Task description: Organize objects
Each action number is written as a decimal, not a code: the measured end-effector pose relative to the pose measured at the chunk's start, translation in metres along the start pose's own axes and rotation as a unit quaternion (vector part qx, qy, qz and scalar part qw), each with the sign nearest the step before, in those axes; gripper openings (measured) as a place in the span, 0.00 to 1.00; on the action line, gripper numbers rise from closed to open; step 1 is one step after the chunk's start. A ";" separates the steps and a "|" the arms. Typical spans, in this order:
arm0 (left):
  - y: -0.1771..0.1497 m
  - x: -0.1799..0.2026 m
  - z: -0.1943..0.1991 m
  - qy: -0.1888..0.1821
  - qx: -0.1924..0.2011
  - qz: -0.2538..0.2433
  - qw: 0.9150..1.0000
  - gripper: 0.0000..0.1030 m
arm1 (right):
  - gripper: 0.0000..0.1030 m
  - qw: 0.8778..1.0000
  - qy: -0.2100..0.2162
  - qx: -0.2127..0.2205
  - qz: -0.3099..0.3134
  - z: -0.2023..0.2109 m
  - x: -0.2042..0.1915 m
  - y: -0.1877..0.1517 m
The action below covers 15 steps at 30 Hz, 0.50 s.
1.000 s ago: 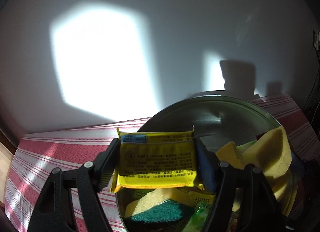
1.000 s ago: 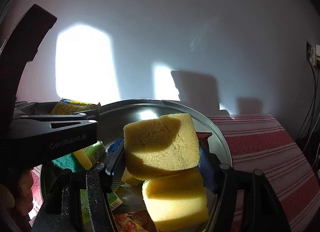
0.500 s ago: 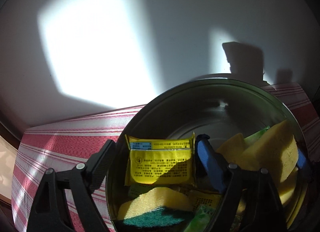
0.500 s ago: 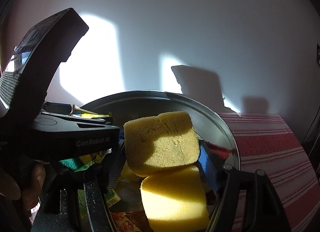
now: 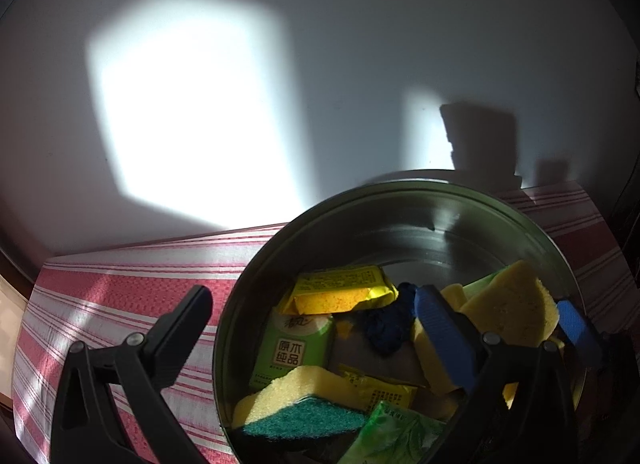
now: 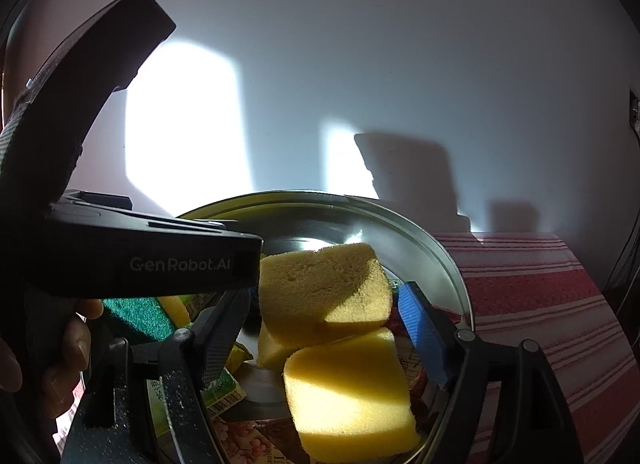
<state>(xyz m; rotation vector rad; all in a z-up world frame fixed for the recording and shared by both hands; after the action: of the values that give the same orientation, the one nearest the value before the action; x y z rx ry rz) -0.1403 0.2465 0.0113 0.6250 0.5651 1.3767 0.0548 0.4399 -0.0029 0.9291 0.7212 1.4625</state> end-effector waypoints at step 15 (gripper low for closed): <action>-0.033 -0.043 0.041 -0.013 0.096 0.065 0.993 1.00 | 0.84 0.996 -0.053 0.053 -0.039 0.015 0.003 0.003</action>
<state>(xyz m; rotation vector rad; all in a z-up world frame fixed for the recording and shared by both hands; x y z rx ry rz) -0.0933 0.1976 0.0173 0.8462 0.6502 1.4446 0.0665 0.4414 0.0074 1.0404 0.7539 1.3073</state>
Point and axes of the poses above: each gripper's, at about its wrist camera, not at the fingertips, and z roughly against the way its jaws point, x to its right, y to its top, the point moved 2 cm from there along -z, roughly the way its jaws point, and after that the axes turned 11 degrees about z, right-handed, at the moved point
